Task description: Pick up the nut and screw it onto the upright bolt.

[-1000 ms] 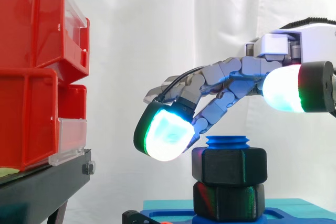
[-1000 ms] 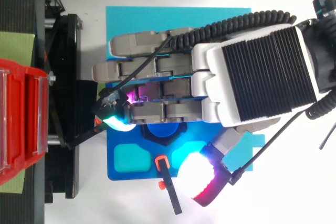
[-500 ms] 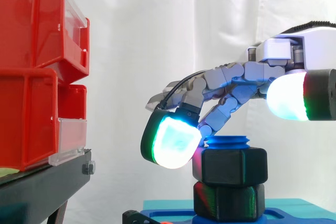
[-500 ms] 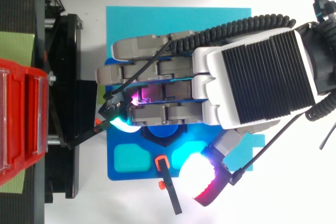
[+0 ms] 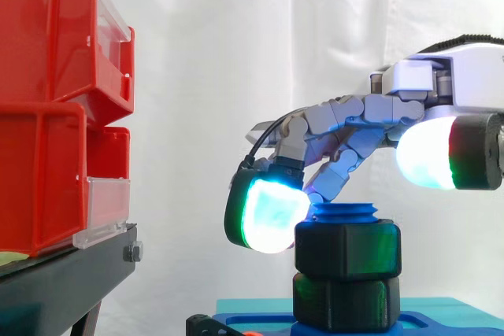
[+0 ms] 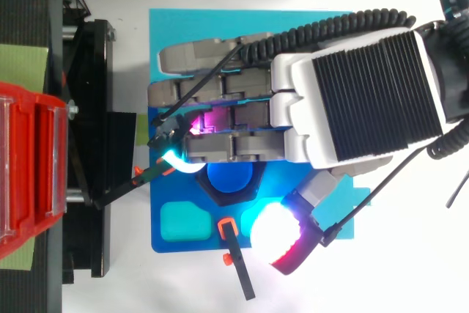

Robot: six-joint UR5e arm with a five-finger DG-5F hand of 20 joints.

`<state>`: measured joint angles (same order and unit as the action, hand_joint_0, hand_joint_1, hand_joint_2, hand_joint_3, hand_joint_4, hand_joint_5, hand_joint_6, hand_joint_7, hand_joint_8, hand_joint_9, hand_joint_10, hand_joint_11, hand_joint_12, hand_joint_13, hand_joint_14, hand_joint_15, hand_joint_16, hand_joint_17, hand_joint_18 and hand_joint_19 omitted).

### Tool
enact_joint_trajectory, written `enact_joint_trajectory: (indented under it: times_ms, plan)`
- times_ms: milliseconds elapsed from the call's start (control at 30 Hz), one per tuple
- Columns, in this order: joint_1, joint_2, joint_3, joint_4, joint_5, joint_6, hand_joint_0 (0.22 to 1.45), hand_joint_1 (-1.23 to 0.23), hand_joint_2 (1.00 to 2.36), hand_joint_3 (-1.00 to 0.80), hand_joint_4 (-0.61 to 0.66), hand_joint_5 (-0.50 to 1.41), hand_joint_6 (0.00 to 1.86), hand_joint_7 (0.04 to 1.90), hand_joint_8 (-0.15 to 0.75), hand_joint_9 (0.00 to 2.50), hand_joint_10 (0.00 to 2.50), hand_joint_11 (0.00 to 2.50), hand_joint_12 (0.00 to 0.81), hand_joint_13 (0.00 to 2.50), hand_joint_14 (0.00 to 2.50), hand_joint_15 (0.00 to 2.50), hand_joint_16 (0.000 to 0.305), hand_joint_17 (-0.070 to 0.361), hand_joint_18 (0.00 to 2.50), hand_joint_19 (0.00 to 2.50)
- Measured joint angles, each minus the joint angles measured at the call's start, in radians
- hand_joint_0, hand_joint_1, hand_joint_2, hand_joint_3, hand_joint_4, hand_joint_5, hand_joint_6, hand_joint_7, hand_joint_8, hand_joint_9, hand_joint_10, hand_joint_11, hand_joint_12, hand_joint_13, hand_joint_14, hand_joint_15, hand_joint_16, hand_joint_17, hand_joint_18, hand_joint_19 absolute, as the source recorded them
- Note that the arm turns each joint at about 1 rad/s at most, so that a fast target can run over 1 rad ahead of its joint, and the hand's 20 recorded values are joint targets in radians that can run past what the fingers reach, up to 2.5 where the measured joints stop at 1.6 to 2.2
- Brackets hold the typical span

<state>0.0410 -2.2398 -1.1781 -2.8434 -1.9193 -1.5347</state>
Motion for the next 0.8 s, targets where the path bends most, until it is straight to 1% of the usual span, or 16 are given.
enact_joint_trajectory:
  times_ms: [233, 400, 633, 700, 800]
  plan:
    - [-0.013, -0.001, 0.000, 0.004, -0.013, -0.009, 0.52, -0.22, 1.00, -0.50, 0.16, 0.04, 0.50, 1.38, 0.262, 1.02, 0.00, 0.00, 0.241, 0.57, 0.00, 0.00, 0.020, 0.045, 0.17, 0.00]
    - [-0.025, 0.000, 0.000, 0.000, -0.023, -0.015, 0.52, -0.21, 1.00, -0.50, 0.16, 0.06, 0.50, 1.42, 0.257, 1.09, 0.00, 0.00, 0.226, 0.63, 0.00, 0.00, 0.018, 0.040, 0.25, 0.00]
    - [-0.041, 0.000, 0.000, -0.001, -0.039, -0.017, 0.52, -0.19, 1.00, -0.50, 0.16, 0.08, 0.54, 1.37, 0.240, 1.28, 0.00, 0.00, 0.191, 0.76, 0.00, 0.00, 0.014, 0.032, 0.40, 0.00]
    - [-0.044, 0.000, 0.000, 0.000, -0.040, -0.017, 0.51, -0.19, 1.00, -0.50, 0.16, 0.08, 0.54, 1.36, 0.249, 1.30, 0.00, 0.00, 0.187, 0.77, 0.00, 0.00, 0.013, 0.030, 0.41, 0.00]
    - [-0.050, 0.000, 0.000, 0.003, -0.046, -0.018, 0.51, -0.18, 1.00, -0.50, 0.15, 0.08, 0.51, 1.41, 0.260, 1.28, 0.00, 0.00, 0.196, 0.76, 0.00, 0.00, 0.015, 0.033, 0.39, 0.00]
